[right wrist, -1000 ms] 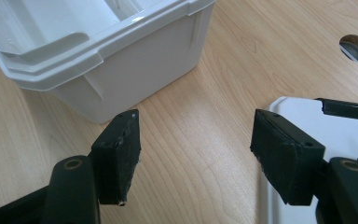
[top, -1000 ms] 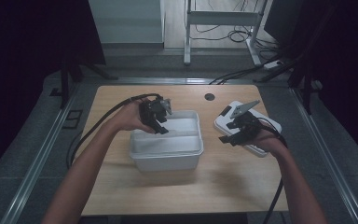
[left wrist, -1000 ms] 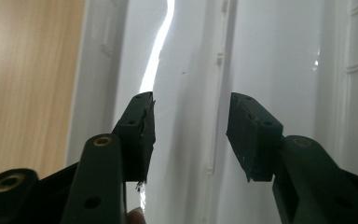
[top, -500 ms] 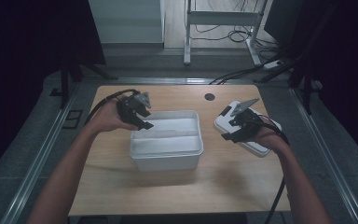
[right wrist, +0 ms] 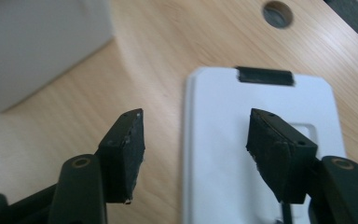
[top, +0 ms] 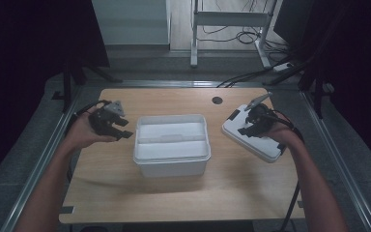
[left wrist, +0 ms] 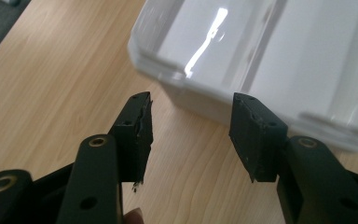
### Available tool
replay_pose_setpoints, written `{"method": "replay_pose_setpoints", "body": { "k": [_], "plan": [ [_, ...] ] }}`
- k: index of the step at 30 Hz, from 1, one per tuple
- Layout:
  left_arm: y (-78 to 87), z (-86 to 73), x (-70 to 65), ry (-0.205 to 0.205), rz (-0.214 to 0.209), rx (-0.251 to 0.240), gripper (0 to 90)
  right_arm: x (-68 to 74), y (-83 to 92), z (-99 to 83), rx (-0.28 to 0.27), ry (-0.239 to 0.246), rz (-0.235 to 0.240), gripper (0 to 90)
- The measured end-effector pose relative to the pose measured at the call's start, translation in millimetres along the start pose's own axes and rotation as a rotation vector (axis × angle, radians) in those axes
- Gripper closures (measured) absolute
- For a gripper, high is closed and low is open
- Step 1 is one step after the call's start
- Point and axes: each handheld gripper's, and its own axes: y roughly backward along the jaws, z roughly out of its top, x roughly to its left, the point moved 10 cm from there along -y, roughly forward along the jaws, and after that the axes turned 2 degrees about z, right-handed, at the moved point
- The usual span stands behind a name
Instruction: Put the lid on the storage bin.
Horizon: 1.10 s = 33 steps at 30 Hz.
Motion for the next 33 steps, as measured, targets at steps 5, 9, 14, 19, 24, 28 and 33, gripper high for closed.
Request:
{"method": "replay_pose_setpoints", "body": {
  "k": [5, 9, 14, 19, 24, 28, 33],
  "plan": [
    [-11.0, -31.6, 5.0, 0.078, 0.011, 0.004, 49.4, -26.9, -13.2, -12.6, 0.067, -0.021, -0.052, 37.8],
    [-25.4, -54.4, 7.6, 0.122, 0.003, 0.033, 49.6, -43.7, -22.9, -21.4, 0.111, -0.03, -0.087, 39.7],
    [-42.8, -72.7, 8.8, 0.158, -0.003, 0.029, 50.1, -60.2, -31.5, -33.4, 0.161, -0.05, -0.119, 42.6],
    [-57.4, -83.9, 6.0, 0.165, -0.013, 0.037, 50.1, -69.4, -39.5, -41.6, 0.199, -0.039, -0.145, 48.3],
    [-66.9, -90.3, 1.8, 0.172, -0.028, 0.041, 50.2, -77.0, -50.4, -52.8, 0.261, -0.036, -0.149, 55.2],
    [-69.7, -94.7, 0.9, 0.179, -0.033, 0.04, 50.3, -80.8, -57.3, -57.7, 0.289, -0.021, -0.149, 63.5],
    [-73.0, -97.9, -1.3, 0.192, -0.035, 0.036, 50.4, -79.6, -60.1, -56.7, 0.309, 0.013, -0.142, 79.5]
  ]
}}
